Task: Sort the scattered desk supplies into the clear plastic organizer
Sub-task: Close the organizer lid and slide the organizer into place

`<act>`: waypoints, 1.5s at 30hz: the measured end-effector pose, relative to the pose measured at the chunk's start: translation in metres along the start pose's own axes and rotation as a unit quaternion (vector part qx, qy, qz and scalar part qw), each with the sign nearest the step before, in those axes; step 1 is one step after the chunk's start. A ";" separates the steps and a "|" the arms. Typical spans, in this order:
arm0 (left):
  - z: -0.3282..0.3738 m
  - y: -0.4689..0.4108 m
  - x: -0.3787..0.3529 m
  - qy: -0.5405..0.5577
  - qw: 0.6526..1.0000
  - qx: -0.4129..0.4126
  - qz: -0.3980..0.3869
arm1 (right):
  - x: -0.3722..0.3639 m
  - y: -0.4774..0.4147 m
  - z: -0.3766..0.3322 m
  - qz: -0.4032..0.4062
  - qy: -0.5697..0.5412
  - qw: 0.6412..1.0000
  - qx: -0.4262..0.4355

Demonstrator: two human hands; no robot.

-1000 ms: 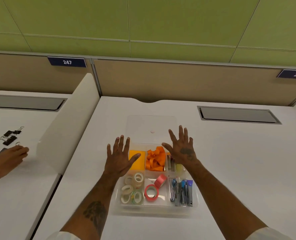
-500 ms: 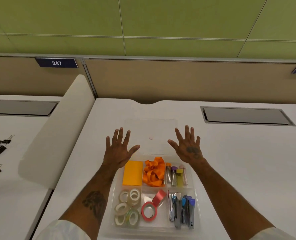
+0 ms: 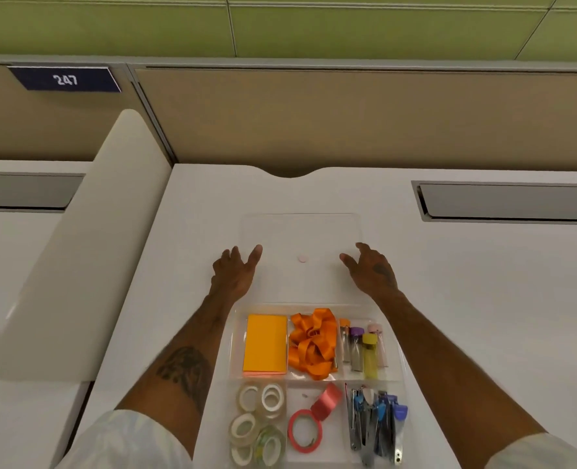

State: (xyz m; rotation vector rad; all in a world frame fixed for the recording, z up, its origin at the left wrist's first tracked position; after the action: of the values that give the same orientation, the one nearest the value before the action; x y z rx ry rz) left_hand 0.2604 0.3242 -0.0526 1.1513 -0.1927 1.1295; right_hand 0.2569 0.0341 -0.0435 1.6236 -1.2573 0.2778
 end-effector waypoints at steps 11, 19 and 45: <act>0.022 0.022 0.020 0.228 0.972 -0.026 -0.049 | 0.028 0.011 -0.002 0.017 -0.315 0.949 0.024; 0.049 0.083 0.058 0.387 0.907 -0.159 -0.040 | 0.066 0.068 -0.024 0.077 -0.513 0.851 0.077; -0.032 0.218 0.007 0.626 0.756 -0.172 -0.078 | 0.037 0.209 0.047 -0.005 -0.541 0.824 0.169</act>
State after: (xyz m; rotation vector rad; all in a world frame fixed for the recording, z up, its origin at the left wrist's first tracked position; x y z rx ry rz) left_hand 0.0802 0.3460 0.0726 -0.0860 0.7106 1.4144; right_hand 0.0837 -0.0127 0.0789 2.1868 -2.1127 -0.5688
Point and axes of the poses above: each hand's wrist, its own y-axis away from the middle knuckle, its own x-axis out of the back of the hand, z = x × y, the point moved 3 cm from there along -y, towards the middle knuckle, and after that the axes turned 15 degrees about -z, right-handed, at the moved point
